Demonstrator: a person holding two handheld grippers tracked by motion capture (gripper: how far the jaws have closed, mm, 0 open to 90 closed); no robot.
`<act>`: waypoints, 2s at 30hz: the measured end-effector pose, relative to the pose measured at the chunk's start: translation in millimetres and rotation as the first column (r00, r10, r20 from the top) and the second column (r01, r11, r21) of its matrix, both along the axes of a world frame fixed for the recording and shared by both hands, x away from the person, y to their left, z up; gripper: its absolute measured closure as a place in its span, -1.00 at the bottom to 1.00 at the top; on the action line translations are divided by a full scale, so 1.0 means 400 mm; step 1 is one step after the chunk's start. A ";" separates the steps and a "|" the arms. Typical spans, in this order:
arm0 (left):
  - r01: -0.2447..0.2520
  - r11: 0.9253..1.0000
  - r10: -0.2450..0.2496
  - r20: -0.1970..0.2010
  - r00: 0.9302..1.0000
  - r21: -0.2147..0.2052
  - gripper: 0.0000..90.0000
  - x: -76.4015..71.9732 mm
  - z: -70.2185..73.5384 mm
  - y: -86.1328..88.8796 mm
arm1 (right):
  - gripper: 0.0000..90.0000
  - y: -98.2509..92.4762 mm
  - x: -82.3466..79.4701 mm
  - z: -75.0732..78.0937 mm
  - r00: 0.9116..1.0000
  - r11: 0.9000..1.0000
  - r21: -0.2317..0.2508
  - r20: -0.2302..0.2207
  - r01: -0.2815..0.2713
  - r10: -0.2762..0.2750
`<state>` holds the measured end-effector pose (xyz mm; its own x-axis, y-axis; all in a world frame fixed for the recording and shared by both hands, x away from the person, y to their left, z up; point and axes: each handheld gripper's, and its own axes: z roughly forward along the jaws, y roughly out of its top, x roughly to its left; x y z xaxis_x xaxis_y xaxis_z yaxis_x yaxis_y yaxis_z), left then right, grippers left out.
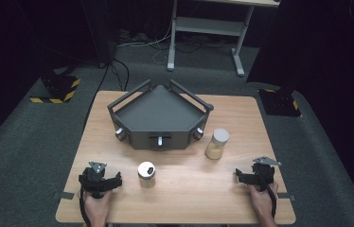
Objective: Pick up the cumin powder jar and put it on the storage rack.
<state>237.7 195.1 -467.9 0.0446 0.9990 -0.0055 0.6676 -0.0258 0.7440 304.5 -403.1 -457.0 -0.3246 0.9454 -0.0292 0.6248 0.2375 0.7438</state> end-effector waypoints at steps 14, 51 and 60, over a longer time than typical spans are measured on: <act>0.010 1.000 -0.010 -0.008 1.000 -0.005 -0.97 0.004 0.002 0.005 | -0.97 0.000 0.000 0.000 1.000 1.000 0.001 0.001 0.000 0.000; 0.341 0.939 -0.342 0.025 0.939 0.038 -0.99 -0.172 0.044 -0.046 | -0.95 0.000 -0.001 0.000 1.000 1.000 0.002 0.002 -0.005 0.005; 0.399 0.917 -0.399 0.025 0.916 0.007 -0.99 -0.130 0.044 -0.105 | -0.95 0.000 -0.001 0.000 1.000 1.000 0.002 0.002 -0.005 0.005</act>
